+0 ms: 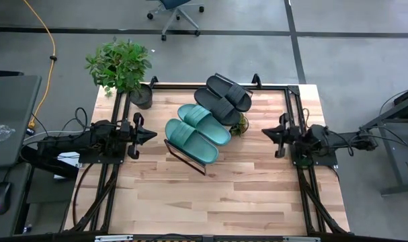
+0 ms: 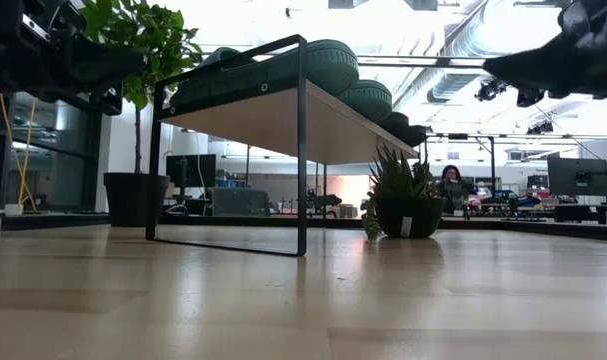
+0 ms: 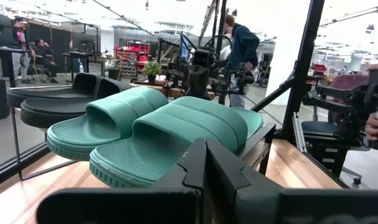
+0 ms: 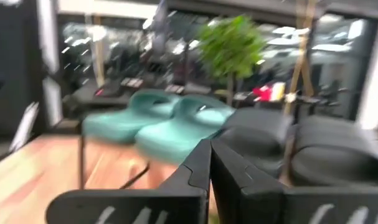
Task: Pick and place slides into the shelf
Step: Return to Home Position
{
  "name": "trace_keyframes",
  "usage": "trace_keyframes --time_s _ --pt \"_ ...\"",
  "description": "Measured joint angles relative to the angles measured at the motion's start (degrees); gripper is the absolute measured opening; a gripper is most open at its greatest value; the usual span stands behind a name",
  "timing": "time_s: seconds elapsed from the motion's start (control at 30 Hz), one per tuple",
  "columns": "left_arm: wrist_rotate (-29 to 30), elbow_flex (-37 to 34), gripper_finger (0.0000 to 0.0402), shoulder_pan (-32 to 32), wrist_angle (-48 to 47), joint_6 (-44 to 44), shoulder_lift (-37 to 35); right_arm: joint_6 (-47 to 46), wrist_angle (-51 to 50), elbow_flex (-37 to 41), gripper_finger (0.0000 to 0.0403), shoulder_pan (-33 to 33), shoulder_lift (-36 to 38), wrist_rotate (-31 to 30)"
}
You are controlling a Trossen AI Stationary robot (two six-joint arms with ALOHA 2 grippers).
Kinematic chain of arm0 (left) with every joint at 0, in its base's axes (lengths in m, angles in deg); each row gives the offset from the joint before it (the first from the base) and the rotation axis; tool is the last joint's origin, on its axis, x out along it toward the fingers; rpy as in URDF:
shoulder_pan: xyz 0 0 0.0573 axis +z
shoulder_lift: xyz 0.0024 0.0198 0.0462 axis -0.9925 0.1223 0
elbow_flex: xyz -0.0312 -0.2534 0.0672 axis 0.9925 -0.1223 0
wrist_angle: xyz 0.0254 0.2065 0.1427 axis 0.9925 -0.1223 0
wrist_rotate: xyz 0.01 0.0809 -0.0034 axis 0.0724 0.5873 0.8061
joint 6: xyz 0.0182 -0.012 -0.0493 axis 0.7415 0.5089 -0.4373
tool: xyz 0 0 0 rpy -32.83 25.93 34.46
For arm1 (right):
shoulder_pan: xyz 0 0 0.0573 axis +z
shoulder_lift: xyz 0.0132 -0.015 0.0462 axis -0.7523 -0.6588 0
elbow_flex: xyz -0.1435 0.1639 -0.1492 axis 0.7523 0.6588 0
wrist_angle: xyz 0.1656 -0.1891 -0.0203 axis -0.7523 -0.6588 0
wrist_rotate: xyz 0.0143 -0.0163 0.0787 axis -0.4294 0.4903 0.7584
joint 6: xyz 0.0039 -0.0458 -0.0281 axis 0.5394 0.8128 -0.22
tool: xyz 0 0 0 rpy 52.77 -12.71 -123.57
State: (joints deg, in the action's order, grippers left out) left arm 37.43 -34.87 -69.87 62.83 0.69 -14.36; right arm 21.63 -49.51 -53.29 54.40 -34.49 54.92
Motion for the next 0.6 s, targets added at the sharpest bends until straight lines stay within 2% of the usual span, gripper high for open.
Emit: trace_keyframes --time_s 0.2,0.37,0.6 --pt "0.0 0.0 0.0001 0.01 -0.01 0.0 0.0 0.06 -7.08 0.0 0.0 0.0 0.03 4.49" --pt "0.0 0.0 0.0001 0.0 -0.02 0.0 0.0 1.46 -7.27 0.0 0.0 0.0 -0.17 8.05" --pt "0.0 0.0 0.0001 0.0 -0.02 0.0 0.0 -4.45 -8.02 0.0 0.0 0.0 -0.17 11.28"
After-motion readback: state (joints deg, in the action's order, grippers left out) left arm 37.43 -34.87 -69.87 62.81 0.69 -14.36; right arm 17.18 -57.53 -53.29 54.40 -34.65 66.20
